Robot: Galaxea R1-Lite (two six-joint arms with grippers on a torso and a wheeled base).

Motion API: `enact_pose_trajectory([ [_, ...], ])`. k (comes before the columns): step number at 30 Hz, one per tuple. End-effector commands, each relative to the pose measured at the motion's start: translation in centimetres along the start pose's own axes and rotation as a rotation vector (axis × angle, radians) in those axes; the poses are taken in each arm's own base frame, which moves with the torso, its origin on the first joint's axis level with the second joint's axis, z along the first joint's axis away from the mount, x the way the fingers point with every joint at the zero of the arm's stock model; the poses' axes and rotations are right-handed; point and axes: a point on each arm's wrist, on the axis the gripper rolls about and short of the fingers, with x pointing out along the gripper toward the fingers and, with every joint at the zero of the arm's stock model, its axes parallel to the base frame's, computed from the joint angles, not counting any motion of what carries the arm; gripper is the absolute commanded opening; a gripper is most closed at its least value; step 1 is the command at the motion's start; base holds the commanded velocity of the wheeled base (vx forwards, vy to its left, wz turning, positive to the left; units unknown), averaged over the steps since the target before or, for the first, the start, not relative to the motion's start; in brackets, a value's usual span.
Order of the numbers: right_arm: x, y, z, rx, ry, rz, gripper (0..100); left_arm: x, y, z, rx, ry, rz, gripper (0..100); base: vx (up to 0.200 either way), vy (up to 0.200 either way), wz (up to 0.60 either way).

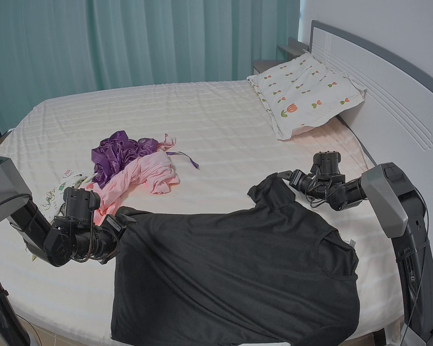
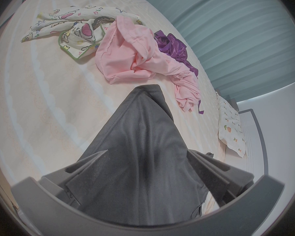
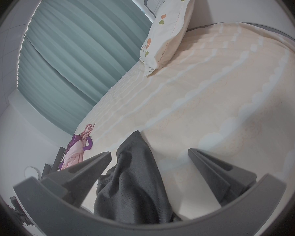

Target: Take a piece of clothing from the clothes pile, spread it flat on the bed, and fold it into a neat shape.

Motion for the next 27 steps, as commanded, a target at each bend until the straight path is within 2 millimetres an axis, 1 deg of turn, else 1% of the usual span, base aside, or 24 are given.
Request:
enact_pose_trajectory([
  [1,0.2,0.7,-0.7,-0.006,0.015,0.012,100,0.0,0.2,-0.1,-0.001,0.005,0.006,100,0.000,0.000,0.00],
  [4,0.3,1.3,-1.3,-0.012,0.029,0.017,100,0.1,0.2,-0.1,-0.001,0.007,0.007,100,0.000,0.000,0.00],
  [5,0.3,1.3,-1.3,-0.012,0.029,0.017,0,0.1,0.2,-0.1,-0.001,0.007,0.007,100,0.000,0.000,0.00],
  [6,0.3,1.3,-1.3,-0.012,0.029,0.017,0,0.1,0.2,-0.1,-0.001,0.007,0.007,100,0.000,0.000,0.00],
  [7,0.3,1.4,-2.1,-0.020,0.050,0.016,0,0.1,0.2,-0.1,-0.001,0.007,0.007,100,0.000,0.000,0.00],
  [11,0.6,1.2,-1.9,-0.014,0.038,0.018,0,0.1,0.2,-0.1,-0.007,0.007,0.008,100,0.000,0.000,0.00],
  [16,0.4,0.5,-0.4,0.013,-0.015,0.016,0,0.1,0.2,-0.1,-0.021,0.008,0.006,100,0.000,0.000,0.00],
  [22,0.3,-0.7,2.4,0.039,-0.121,-0.003,0,0.1,0.2,-0.2,-0.023,0.008,0.006,100,0.000,0.000,0.00],
  [27,1.3,-1.6,2.8,0.041,-0.188,-0.040,0,0.1,0.2,-0.1,-0.024,0.007,0.007,100,0.000,0.000,0.00],
])
